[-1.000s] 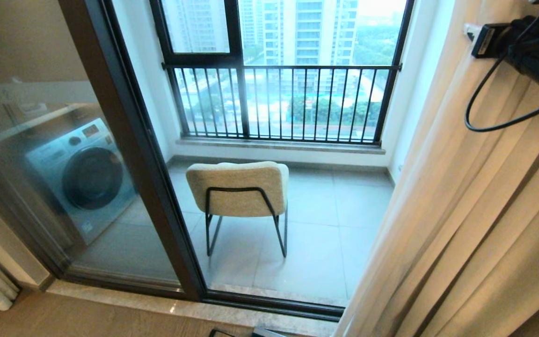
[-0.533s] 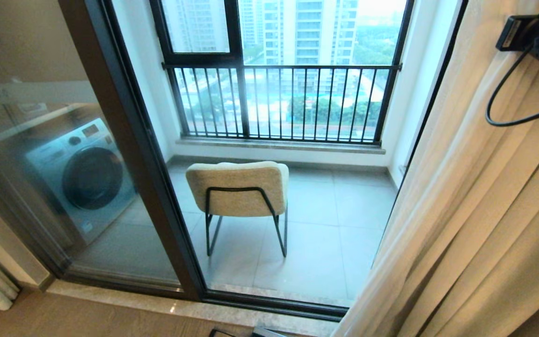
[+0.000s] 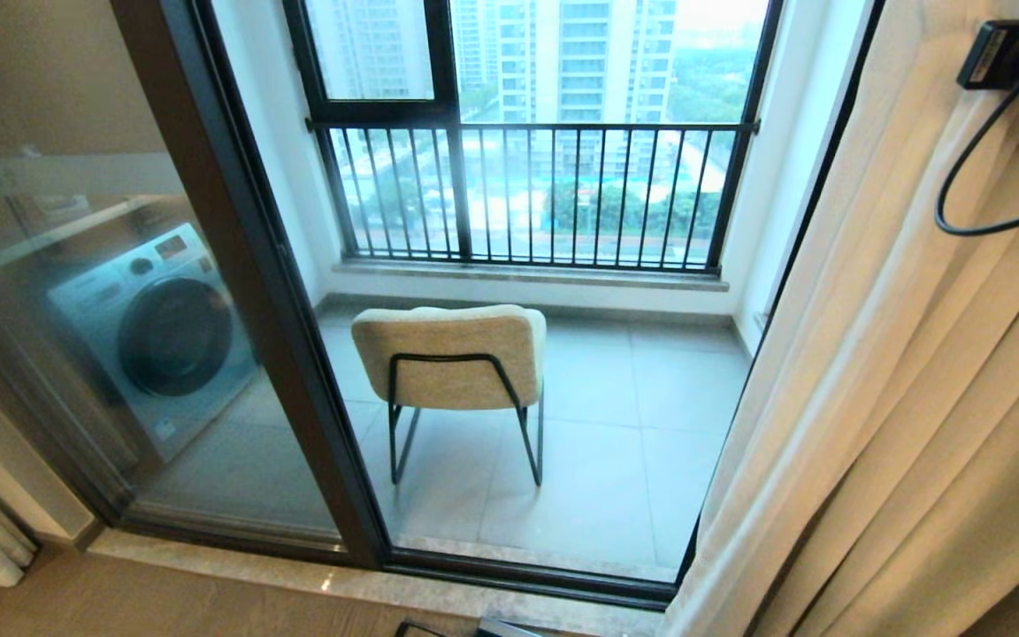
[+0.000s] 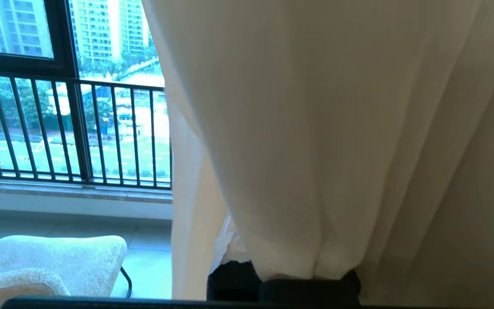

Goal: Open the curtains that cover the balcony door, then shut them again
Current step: Close the inner curtains on both sides

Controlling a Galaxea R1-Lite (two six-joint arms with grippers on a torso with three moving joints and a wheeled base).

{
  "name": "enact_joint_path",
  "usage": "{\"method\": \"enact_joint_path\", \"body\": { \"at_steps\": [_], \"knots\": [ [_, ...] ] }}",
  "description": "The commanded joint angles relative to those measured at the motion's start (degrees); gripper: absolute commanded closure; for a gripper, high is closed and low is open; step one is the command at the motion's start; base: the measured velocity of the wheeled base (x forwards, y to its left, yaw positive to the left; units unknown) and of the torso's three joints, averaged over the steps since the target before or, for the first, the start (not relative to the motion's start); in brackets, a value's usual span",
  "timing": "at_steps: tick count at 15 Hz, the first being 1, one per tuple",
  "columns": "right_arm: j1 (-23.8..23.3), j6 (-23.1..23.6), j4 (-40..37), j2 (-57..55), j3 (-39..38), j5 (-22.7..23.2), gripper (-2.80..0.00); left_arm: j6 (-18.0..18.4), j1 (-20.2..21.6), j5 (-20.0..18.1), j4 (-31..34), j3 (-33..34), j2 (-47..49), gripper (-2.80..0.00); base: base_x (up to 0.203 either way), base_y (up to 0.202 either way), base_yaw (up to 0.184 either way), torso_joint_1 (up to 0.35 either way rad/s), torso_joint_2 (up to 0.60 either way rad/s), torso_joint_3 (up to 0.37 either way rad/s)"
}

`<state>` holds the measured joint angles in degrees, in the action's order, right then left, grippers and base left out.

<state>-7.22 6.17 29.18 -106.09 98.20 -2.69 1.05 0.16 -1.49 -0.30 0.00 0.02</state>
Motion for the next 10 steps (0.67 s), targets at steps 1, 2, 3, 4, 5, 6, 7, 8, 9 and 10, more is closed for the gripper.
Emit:
{"method": "enact_joint_path", "body": {
  "at_steps": [1, 2, 3, 4, 5, 6, 7, 8, 9, 10],
  "knots": [
    [0.01, 0.07, 0.17, 0.89, -0.59, -0.03, 0.00, 0.01, 0.02, 0.00, -0.05, 0.00, -0.02, 0.00, 0.000, 0.000, 0.000, 0.000, 0.00, 0.000],
    [0.01, 0.07, 0.23, 1.25, -1.58, -0.03, 0.00, 0.01, 0.02, 0.00, -0.05, 0.00, -0.02, 0.00, 0.000, 0.000, 0.000, 0.000, 0.00, 0.000],
    [0.02, 0.14, 0.29, 2.04, -3.07, -0.11, 0.00, 0.01, 0.02, 0.00, -0.05, 0.00, -0.02, 0.00, 0.000, 0.000, 0.000, 0.000, 0.00, 0.000],
    [0.01, 0.14, 0.45, 2.68, -4.25, -0.20, 0.00, 0.01, 0.02, 0.00, -0.05, 0.00, -0.02, 0.00, 0.000, 0.000, 0.000, 0.000, 0.00, 0.000],
    [0.01, 0.10, 0.80, 3.17, -6.13, -0.29, 0.00, 0.09, 0.02, 0.00, -0.05, 0.00, -0.02, 0.00, 0.000, 0.000, 0.000, 0.000, 0.00, 0.000],
    [0.01, 0.08, 1.46, 3.74, -7.67, -0.38, 0.00, 0.01, 0.02, 0.00, -0.05, 0.00, -0.02, 0.00, 0.000, 0.000, 0.000, 0.000, 0.00, 0.000],
    [0.01, 0.07, 2.56, 4.11, -8.79, -0.53, 0.00, 0.01, 0.02, 0.00, -0.05, 0.00, -0.02, 0.00, 0.000, 0.000, 0.000, 0.000, 0.00, 0.000],
    [0.01, 0.07, 2.98, 4.14, -9.10, -0.73, 0.00, 0.01, 0.02, 0.00, -0.05, 0.00, -0.02, 0.00, 0.000, 0.000, 0.000, 0.000, 0.00, 0.000],
    [0.01, 0.07, 2.98, 4.05, -9.08, -0.73, 0.00, 0.01, 0.02, 0.00, -0.05, 0.00, -0.02, 0.00, 0.000, 0.000, 0.000, 0.000, 0.00, 0.000],
    [0.01, 0.07, 2.98, 3.91, -9.01, -0.73, 0.00, 0.01, 0.02, 0.00, -0.05, 0.00, -0.02, 0.00, 0.000, 0.000, 0.000, 0.000, 0.00, 0.000]
  ]
}}
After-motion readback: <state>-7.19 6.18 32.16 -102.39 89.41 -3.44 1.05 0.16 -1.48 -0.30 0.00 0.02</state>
